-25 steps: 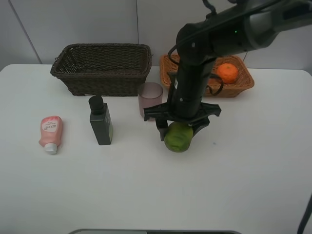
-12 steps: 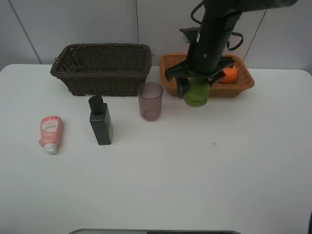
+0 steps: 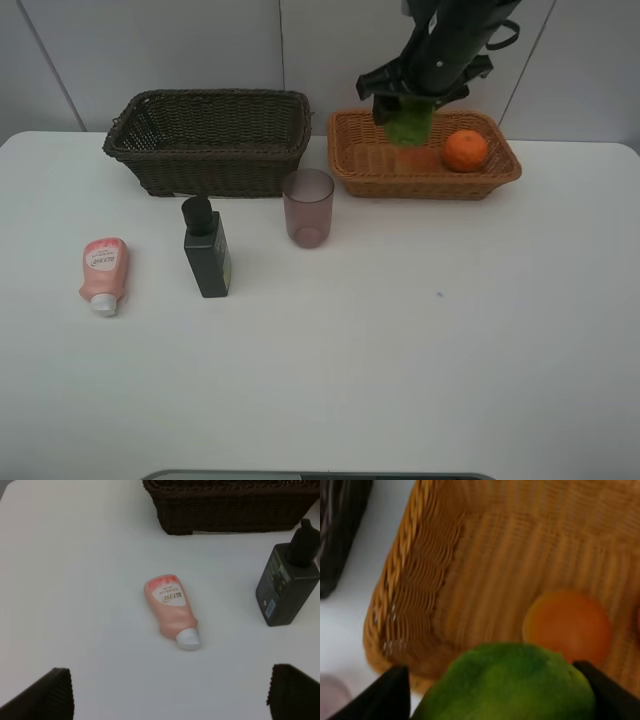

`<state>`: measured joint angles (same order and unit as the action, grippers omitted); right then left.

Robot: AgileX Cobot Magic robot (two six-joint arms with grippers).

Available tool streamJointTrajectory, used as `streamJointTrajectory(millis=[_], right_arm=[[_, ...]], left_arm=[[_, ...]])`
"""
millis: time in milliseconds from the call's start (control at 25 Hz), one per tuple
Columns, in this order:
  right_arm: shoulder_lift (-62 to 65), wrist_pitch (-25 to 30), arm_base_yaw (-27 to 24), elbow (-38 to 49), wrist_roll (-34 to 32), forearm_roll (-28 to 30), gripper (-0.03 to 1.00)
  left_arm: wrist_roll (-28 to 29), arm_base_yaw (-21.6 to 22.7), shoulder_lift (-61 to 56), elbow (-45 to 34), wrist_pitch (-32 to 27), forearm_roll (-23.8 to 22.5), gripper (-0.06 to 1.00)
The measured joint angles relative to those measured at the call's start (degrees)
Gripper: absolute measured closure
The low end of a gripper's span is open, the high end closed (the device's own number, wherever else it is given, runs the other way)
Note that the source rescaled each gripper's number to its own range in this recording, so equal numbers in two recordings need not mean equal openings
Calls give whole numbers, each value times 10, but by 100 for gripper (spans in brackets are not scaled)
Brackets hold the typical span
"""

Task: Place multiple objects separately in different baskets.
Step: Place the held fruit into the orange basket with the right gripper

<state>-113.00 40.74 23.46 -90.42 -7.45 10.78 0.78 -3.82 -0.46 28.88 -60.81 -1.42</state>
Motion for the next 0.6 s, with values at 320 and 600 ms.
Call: streamJointTrajectory(millis=[320, 600], right_arm=[[-47, -118, -6, 0, 0, 16, 82], [-88, -226, -12, 0, 2, 17, 82]], left_arm=[[0, 0, 0, 0, 0, 0, -6], [0, 0, 0, 0, 0, 0, -6]])
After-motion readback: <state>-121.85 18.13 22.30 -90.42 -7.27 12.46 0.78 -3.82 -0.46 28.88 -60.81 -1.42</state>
